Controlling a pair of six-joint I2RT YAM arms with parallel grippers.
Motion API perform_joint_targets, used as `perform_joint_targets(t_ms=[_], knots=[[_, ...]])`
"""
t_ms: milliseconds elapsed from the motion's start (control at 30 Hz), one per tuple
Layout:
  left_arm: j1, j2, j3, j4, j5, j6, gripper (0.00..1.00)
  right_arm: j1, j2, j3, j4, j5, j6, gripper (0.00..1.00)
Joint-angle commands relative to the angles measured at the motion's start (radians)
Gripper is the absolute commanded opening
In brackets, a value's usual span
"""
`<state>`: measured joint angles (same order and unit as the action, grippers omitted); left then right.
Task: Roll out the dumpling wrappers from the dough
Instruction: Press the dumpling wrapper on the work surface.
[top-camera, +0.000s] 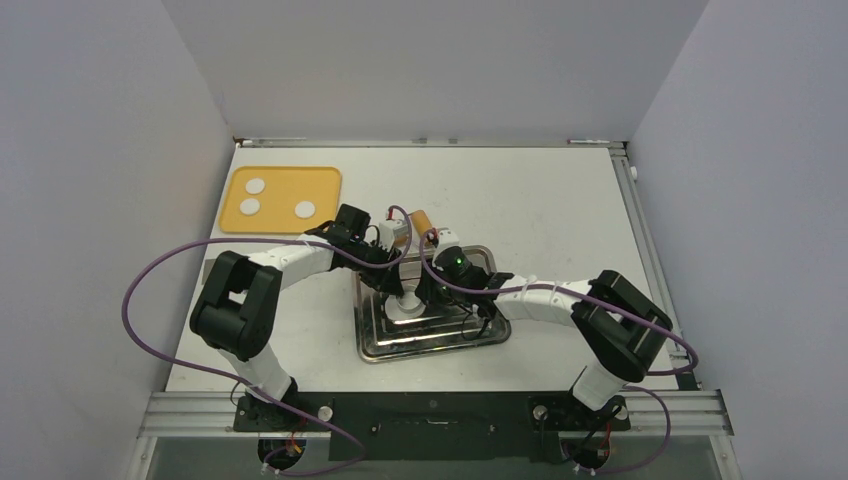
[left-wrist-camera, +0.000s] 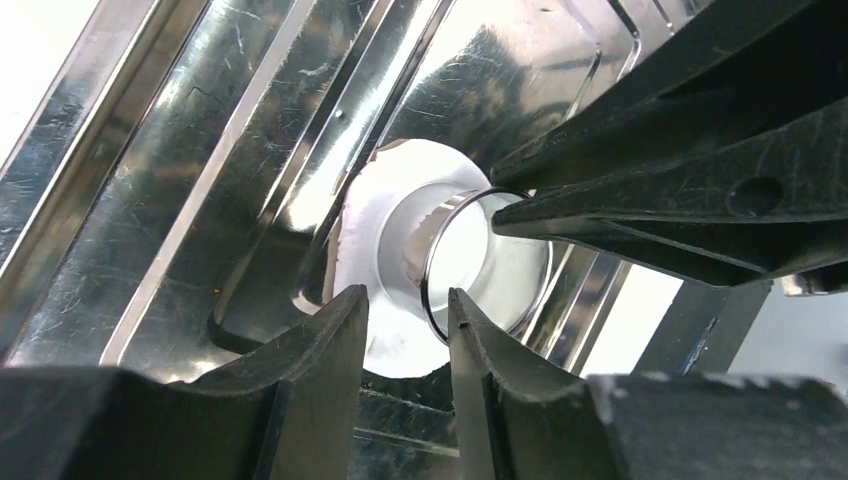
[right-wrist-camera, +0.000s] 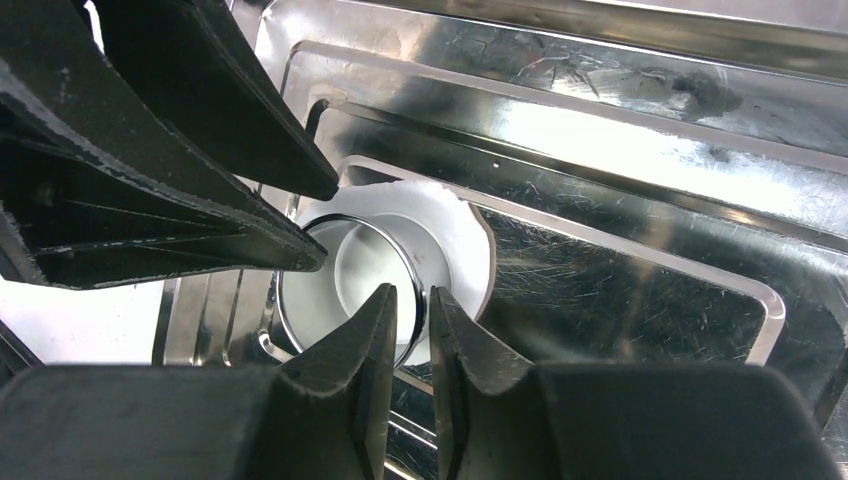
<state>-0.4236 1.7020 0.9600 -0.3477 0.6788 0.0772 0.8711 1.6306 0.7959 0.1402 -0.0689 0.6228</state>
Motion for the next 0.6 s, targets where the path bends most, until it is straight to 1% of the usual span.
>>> perform_joint_targets(t_ms=[0,133,233,400,500,533,567], knots=[[0.006,-0.032,0.006,0.001,-0.030,0.045,0.31,0.010,0.007,0.016,0.008,0.017,-0.004,0.13],[0.004,-0.009,0.010,-0.004,-0.041,0.070,0.28,0.010,0.025,0.015,-0.001,0.033,-0.004,0.09],[0.002,0.014,0.019,-0.027,-0.040,0.089,0.26,0.011,0.039,0.009,0.006,0.032,-0.004,0.09],[-0.018,0.049,0.045,-0.096,-0.041,0.151,0.16,0.008,0.071,-0.018,0.015,0.029,-0.004,0.09],[-0.020,0.098,0.089,-0.179,-0.053,0.217,0.03,0.007,0.090,-0.039,0.015,0.029,-0.002,0.09],[-0.020,0.115,0.102,-0.203,-0.060,0.249,0.00,0.009,0.093,-0.047,0.015,0.032,-0.002,0.09],[-0.022,0.130,0.111,-0.225,-0.071,0.275,0.00,0.008,0.094,-0.057,0.017,0.036,-0.001,0.09]])
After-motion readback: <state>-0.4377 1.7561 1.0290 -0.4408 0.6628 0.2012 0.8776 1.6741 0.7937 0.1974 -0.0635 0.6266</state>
